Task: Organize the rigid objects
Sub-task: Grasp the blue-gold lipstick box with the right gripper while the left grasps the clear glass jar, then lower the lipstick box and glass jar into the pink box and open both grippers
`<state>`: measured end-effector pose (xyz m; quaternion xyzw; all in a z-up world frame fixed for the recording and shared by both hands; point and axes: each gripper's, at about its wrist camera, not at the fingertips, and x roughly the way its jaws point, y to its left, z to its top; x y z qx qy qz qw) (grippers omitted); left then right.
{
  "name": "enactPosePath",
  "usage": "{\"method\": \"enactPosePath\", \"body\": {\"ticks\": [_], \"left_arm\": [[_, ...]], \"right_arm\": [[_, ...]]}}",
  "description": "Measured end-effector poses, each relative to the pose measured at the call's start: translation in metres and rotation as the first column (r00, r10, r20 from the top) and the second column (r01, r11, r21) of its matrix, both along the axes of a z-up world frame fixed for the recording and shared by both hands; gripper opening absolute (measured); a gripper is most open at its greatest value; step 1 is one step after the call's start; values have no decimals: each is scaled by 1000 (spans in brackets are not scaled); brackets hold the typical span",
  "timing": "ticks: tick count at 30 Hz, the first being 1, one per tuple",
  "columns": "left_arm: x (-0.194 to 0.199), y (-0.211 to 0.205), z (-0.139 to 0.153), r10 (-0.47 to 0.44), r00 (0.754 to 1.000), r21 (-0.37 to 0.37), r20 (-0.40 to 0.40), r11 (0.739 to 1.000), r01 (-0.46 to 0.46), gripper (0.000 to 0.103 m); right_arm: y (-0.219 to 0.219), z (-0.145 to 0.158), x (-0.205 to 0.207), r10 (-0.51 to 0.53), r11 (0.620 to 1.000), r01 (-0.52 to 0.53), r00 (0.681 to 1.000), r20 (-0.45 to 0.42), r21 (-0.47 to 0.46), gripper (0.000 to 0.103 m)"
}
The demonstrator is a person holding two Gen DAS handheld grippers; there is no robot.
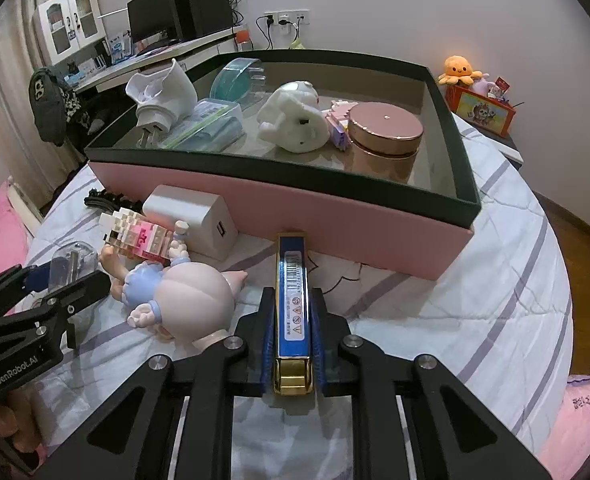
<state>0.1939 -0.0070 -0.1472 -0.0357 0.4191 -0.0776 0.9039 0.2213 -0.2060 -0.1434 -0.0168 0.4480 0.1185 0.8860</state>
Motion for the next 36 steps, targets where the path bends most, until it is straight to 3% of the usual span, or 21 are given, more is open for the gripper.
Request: {"method": "enactPosePath", "body": {"ticks": [8, 25, 36], "left_arm": [[-8, -3, 11, -17, 1000, 1, 21, 1000, 17, 54], [-14, -5, 57, -35, 993, -11, 115, 999, 36, 54], [19, -13, 118, -34, 961, 8, 274, 999, 33, 54]], "right_arm": [[-19, 8, -7, -36, 996, 36, 999, -4, 80, 16], [-12, 56, -19, -19, 994, 8, 996, 90, 112, 16], [-12, 106, 10, -30, 994, 7, 978, 209, 112, 16]]}}
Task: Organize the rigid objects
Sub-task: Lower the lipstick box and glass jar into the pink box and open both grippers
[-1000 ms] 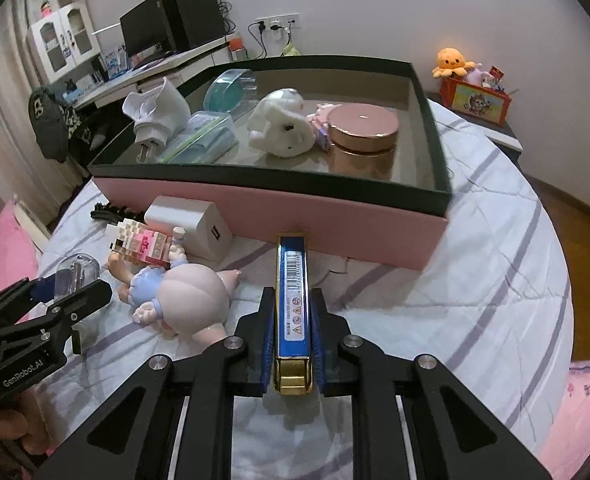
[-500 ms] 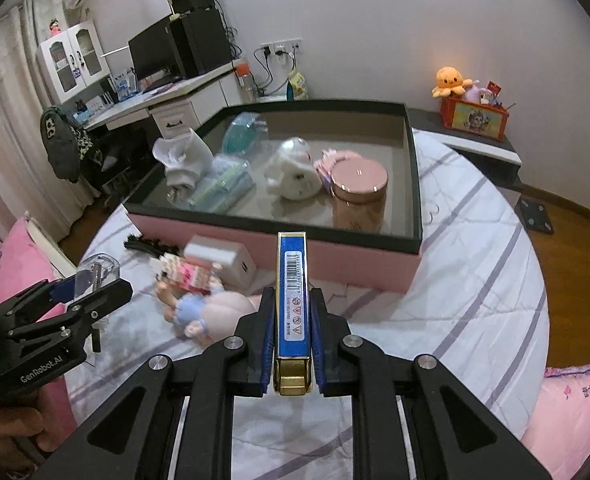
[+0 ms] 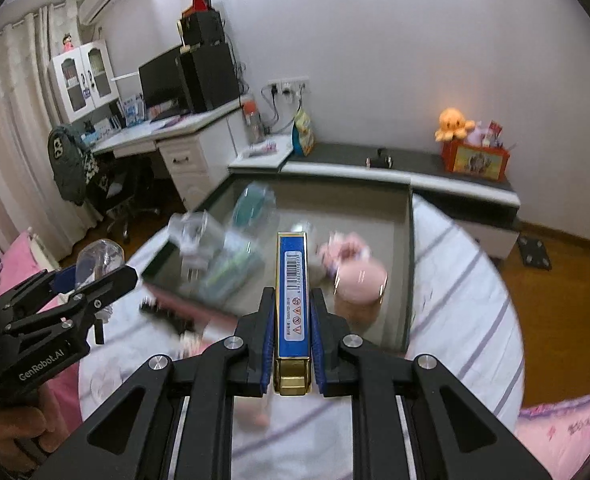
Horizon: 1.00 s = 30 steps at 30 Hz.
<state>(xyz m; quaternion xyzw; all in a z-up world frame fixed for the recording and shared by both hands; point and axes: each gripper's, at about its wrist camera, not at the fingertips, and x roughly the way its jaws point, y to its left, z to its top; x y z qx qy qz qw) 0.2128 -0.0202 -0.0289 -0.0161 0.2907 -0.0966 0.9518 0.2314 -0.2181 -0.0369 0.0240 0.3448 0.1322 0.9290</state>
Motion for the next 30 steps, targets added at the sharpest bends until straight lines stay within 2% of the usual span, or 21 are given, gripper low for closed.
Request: {"method": "enactPosePath", "body": {"ticks": [5, 11, 18, 26, 28, 30], "left_arm": [[41, -8, 19, -15, 999, -19, 31, 1000, 16, 54], [92, -28, 24, -28, 999, -8, 36, 1000, 28, 54], [146, -54, -3, -60, 998, 26, -34, 998, 61, 54], [175, -63, -33, -63, 991, 43, -119, 997, 69, 55], [177, -63, -36, -61, 990, 50, -128, 996, 68, 62], [175, -62, -35, -59, 992, 50, -116, 997, 65, 81]], "right_arm": [[-5, 17, 35, -12, 1000, 12, 1000, 27, -2, 16], [-13, 4, 92, -28, 1000, 28, 999, -28, 3, 16], [-18, -21, 134, -46, 999, 45, 995, -93, -18, 16], [-20, -47, 159, -64, 998, 61, 985, -159, -25, 16], [-21, -51, 161, -74, 997, 71, 983, -166, -26, 16], [-21, -54, 163, -71, 997, 68, 982, -176, -21, 19]]}}
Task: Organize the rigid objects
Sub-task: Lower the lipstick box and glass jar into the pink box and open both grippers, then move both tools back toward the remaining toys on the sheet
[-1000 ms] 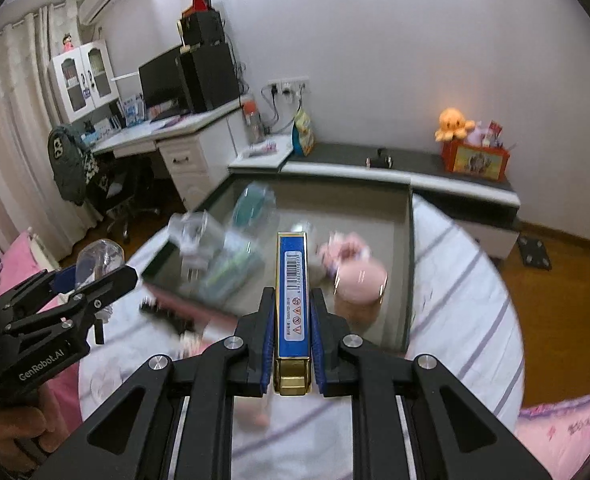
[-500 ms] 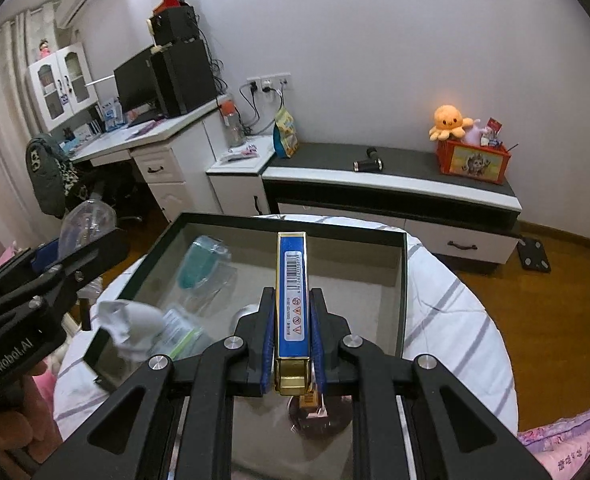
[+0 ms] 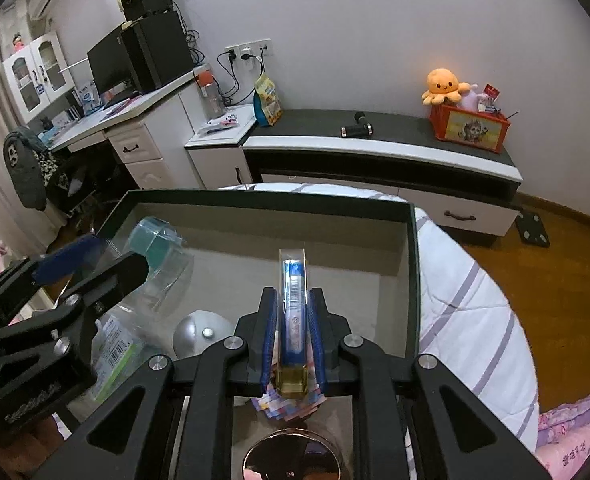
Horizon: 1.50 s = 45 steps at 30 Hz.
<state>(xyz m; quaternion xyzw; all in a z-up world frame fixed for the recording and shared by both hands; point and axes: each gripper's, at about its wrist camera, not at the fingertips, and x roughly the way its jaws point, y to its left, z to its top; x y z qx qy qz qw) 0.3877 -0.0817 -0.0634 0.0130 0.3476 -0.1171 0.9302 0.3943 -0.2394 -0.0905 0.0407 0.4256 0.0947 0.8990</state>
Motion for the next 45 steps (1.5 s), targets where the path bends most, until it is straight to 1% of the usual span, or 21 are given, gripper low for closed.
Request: {"method": "enactPosePath", "body": {"ticks": [2, 4, 5, 6, 7, 8, 9, 12, 15, 18, 25, 29, 33, 39, 42, 45], "left_arm": [[-6, 2, 2, 6, 1000, -6, 18, 1000, -6, 88], [-11, 7, 6, 10, 1000, -20, 30, 1000, -9, 90], [-15, 10, 8, 14, 999, -26, 38, 1000, -13, 91], [-18, 12, 11, 18, 999, -30, 46, 999, -17, 92], [-22, 16, 14, 26, 998, -37, 57, 999, -24, 94], [-27, 19, 17, 37, 997, -37, 70, 999, -35, 98], [-32, 22, 21, 48, 995, -34, 85, 998, -45, 99], [-49, 32, 33, 70, 990, -36, 121, 997, -66, 102], [-67, 42, 45, 95, 983, -34, 157, 995, -91, 103], [-81, 49, 52, 110, 978, -34, 175, 994, -106, 103], [-125, 57, 64, 123, 969, -22, 212, 992, -121, 103], [-152, 61, 70, 139, 962, -25, 235, 990, -137, 103], [-177, 64, 76, 152, 956, -27, 252, 988, -151, 103], [-215, 68, 78, 164, 951, -11, 261, 986, -167, 103], [-228, 70, 79, 171, 951, -9, 256, 985, -175, 103], [-238, 72, 77, 181, 948, 10, 261, 982, -190, 103]], "right_arm": [[2, 0, -1, -3, 1000, 3, 1000, -2, -10, 29], [2, 1, -3, 2, 1000, -2, 1000, 3, 5, 37], [3, 2, -5, 2, 1000, -2, 1000, 5, 11, 53], [3, 4, -6, -3, 1000, 3, 1000, 8, 10, 75], [2, 5, -9, -19, 1000, 19, 1000, 20, 6, 85], [1, 7, -12, -30, 1000, 30, 999, 33, 7, 93], [0, 10, -15, -37, 999, 36, 998, 45, 22, 103], [0, 17, -26, -65, 998, 63, 996, 68, 23, 103], [0, 27, -39, -86, 996, 83, 991, 99, 35, 103], [1, 37, -56, -98, 995, 94, 988, 121, 40, 103], [-1, 68, -107, -113, 993, 104, 972, 206, 52, 103], [-2, 86, -142, -123, 992, 114, 958, 259, 49, 103], [-3, 96, -171, -132, 991, 124, 947, 292, 45, 103], [-6, 97, -209, -125, 992, 112, 939, 321, 58, 103], [-10, 92, -220, -142, 989, 127, 939, 313, 69, 103], [-12, 89, -230, -153, 988, 138, 940, 304, 73, 103]]}}
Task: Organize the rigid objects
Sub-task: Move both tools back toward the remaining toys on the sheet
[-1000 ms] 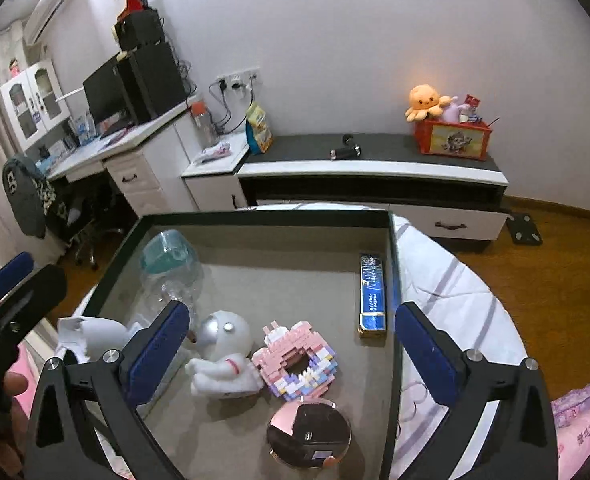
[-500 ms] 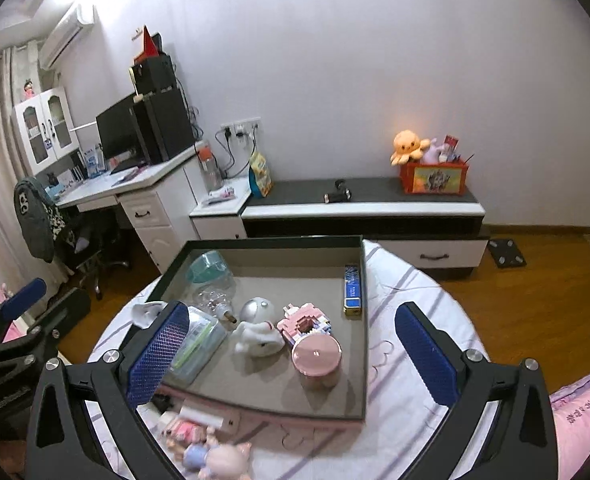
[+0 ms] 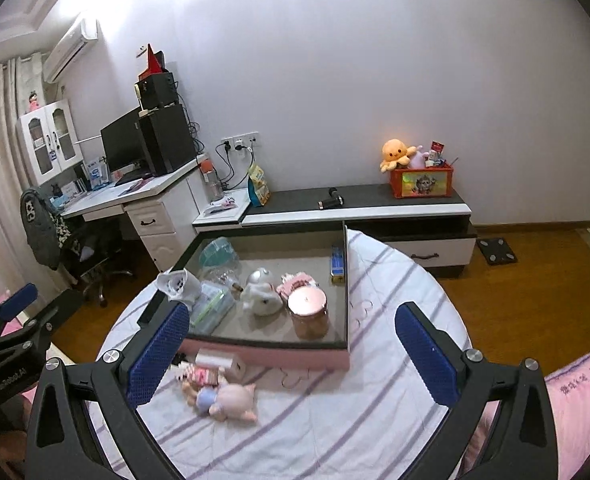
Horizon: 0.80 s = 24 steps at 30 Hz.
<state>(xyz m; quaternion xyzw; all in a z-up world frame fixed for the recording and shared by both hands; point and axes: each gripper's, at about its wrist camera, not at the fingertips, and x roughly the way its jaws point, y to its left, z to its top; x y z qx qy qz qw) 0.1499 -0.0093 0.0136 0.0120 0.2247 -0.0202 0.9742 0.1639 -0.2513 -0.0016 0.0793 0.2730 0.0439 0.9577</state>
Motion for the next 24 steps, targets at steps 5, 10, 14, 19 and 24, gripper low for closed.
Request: {"method": "enactPosePath", "body": {"ticks": [5, 10, 14, 19, 24], "left_arm": [[-8, 10, -7, 19, 999, -20, -29, 1000, -19, 103], [-13, 12, -11, 26, 999, -20, -37, 999, -27, 103], [-14, 12, -12, 23, 999, -22, -36, 999, -24, 103], [-15, 11, -13, 17, 999, -23, -38, 1000, -18, 103], [-15, 9, -14, 16, 999, -25, -41, 1000, -17, 103]], "right_arm": [[8, -2, -14, 14, 1000, -14, 1000, -1, -23, 103], [15, -2, -17, 27, 999, -27, 1000, -4, -30, 103], [18, -2, -19, 35, 999, -35, 999, -4, -33, 103], [20, -4, -19, 38, 999, -39, 999, -7, -37, 103], [20, -4, -19, 39, 999, -39, 999, -8, -35, 103]]}}
